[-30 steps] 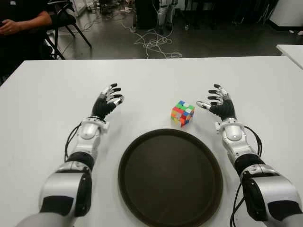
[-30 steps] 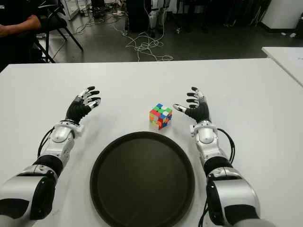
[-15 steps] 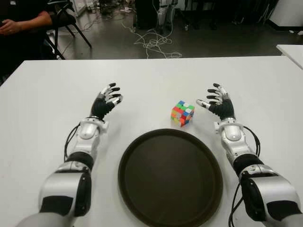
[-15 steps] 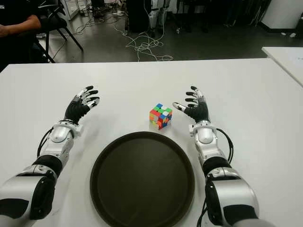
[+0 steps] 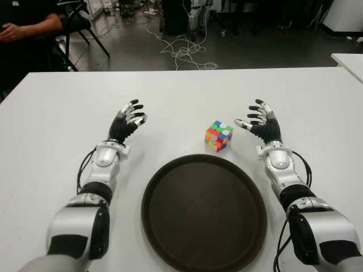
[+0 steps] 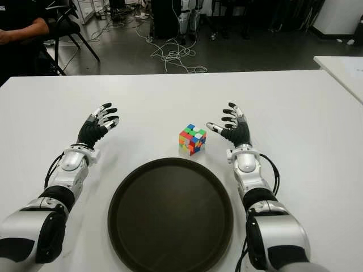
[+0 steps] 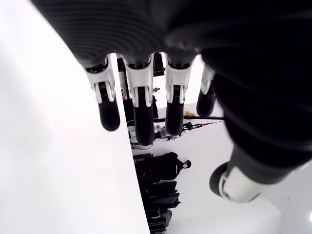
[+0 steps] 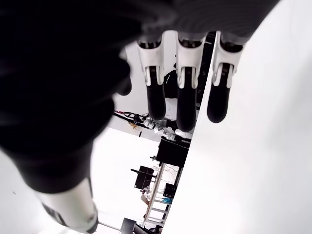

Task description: Pick up the Rubik's Cube and put it in the plate

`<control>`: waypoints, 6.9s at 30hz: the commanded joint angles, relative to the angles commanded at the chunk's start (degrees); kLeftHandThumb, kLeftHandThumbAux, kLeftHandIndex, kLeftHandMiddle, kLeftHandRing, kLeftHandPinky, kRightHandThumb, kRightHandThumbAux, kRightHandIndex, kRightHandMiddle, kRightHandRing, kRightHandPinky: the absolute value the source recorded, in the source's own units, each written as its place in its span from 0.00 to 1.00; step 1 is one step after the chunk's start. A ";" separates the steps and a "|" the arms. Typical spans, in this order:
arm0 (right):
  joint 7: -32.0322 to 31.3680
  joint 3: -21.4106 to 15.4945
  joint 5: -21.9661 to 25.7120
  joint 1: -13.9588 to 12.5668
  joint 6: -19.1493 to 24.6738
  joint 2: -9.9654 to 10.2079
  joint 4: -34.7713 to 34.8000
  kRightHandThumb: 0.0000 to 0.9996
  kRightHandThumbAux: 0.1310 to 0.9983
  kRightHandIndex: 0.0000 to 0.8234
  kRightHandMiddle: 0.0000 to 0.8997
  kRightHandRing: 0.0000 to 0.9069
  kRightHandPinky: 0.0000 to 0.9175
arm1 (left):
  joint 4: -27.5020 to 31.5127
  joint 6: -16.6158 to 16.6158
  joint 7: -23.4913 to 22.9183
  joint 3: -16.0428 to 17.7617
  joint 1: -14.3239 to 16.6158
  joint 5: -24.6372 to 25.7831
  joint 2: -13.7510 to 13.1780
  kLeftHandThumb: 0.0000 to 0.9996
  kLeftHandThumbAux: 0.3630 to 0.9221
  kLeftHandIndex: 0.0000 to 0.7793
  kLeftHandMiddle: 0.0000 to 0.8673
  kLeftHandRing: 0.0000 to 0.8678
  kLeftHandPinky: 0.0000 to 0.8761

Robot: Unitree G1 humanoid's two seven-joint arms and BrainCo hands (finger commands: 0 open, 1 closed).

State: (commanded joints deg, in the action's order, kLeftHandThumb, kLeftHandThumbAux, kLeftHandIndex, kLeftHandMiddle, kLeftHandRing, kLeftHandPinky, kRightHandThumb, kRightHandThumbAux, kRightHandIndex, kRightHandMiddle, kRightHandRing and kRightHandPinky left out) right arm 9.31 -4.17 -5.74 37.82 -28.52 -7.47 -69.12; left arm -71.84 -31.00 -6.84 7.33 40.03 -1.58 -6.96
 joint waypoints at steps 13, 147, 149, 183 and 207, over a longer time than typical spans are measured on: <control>5.36 1.31 -2.56 0.02 -2.60 -0.87 2.34 0.04 0.78 0.19 0.28 0.30 0.32 | -0.21 0.09 -0.40 0.07 0.02 0.04 -0.41 0.15 0.65 0.15 0.22 0.24 0.25; -4.75 28.49 -35.88 0.16 11.77 -15.60 31.74 0.00 0.73 0.10 0.12 0.13 0.10 | 0.49 0.15 -0.03 -0.28 -1.07 -0.18 -0.63 0.16 0.62 0.14 0.24 0.24 0.22; -3.74 28.73 -35.75 0.63 10.56 -15.48 30.08 0.00 0.75 0.08 0.10 0.10 0.09 | 0.53 0.08 -0.20 -0.23 -1.09 -0.13 -0.63 0.17 0.62 0.14 0.23 0.24 0.20; 1.58 33.41 -36.27 6.32 -1.64 -12.09 10.39 0.00 0.70 0.00 0.00 0.00 0.00 | 0.68 0.31 -0.58 0.03 -1.19 0.38 -0.11 0.17 0.64 0.15 0.24 0.24 0.20; 0.69 39.38 -39.40 6.27 0.51 -9.25 11.72 0.00 0.77 0.00 0.00 0.00 0.00 | 0.67 -0.08 0.42 -0.62 -1.16 -0.18 -0.02 0.15 0.65 0.14 0.24 0.24 0.20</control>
State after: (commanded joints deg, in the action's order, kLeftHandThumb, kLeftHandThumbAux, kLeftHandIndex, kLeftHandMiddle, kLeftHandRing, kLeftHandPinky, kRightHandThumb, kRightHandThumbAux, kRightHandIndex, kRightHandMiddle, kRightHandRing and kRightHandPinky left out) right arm 10.01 35.21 -45.14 44.10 -28.01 -16.72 -57.40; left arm -71.17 -31.08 -6.41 6.70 38.87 -1.76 -6.98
